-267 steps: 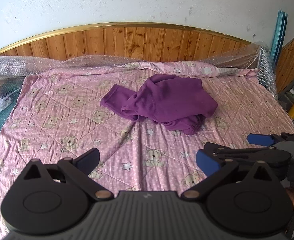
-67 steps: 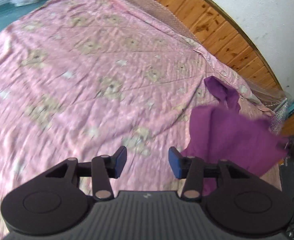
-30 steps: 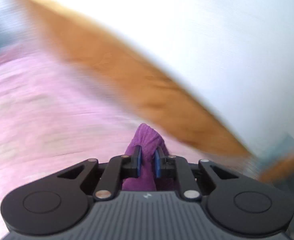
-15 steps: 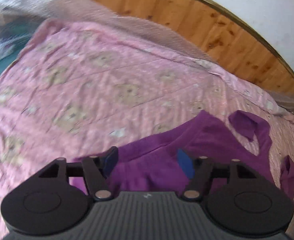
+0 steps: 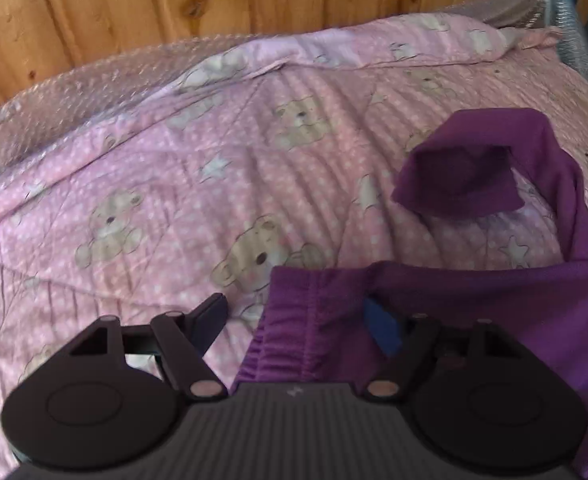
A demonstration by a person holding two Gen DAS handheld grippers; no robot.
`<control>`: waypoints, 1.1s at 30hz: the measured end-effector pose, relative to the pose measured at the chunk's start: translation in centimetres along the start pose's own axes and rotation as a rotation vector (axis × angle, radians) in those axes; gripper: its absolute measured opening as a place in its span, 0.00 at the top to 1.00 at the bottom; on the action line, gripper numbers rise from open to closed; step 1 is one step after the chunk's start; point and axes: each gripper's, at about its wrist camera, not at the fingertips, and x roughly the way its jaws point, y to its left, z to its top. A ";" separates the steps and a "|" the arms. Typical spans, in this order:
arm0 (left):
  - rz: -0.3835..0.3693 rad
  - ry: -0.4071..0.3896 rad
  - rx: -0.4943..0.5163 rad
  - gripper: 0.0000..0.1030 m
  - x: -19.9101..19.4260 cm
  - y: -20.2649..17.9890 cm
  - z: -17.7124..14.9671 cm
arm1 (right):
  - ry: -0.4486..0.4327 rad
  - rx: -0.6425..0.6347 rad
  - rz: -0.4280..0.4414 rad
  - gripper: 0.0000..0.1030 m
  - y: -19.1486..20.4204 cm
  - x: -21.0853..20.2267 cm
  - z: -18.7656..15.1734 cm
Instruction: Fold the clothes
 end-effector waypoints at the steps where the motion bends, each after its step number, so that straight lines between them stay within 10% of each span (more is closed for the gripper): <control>1: -0.022 -0.007 0.008 0.47 -0.1 -0.1 0.0 | -0.004 0.002 0.005 0.27 0.0 0.2 0.2; 2: -0.041 -0.015 0.011 0.75 -0.4 -0.1 0.0 | -0.008 0.003 0.010 0.24 0.1 0.4 0.4; 8: -0.080 -0.249 -0.224 0.78 -10.9 3.8 0.7 | -0.018 -0.023 0.034 0.23 2.8 2.9 3.1; 13: 0.134 -0.522 -0.659 0.78 -23.8 13.8 -3.8 | -0.057 -0.073 0.020 0.23 5.9 4.8 6.0; 18: 0.407 -0.359 -1.027 0.78 -24.4 22.1 -13.9 | -0.035 -0.103 0.037 0.23 9.6 6.8 8.0; 23: 0.331 -0.243 -1.082 0.78 -22.7 21.8 -20.0 | -0.004 -0.172 0.065 0.22 12.8 8.3 8.7; 31: 0.276 -0.306 -1.004 0.78 -22.8 21.0 -19.2 | -0.056 -0.353 -0.103 0.17 14.7 10.3 9.2; 33: 0.260 -0.334 -0.983 0.78 -23.1 21.3 -18.1 | -0.020 -0.420 -0.055 0.49 14.8 10.7 8.7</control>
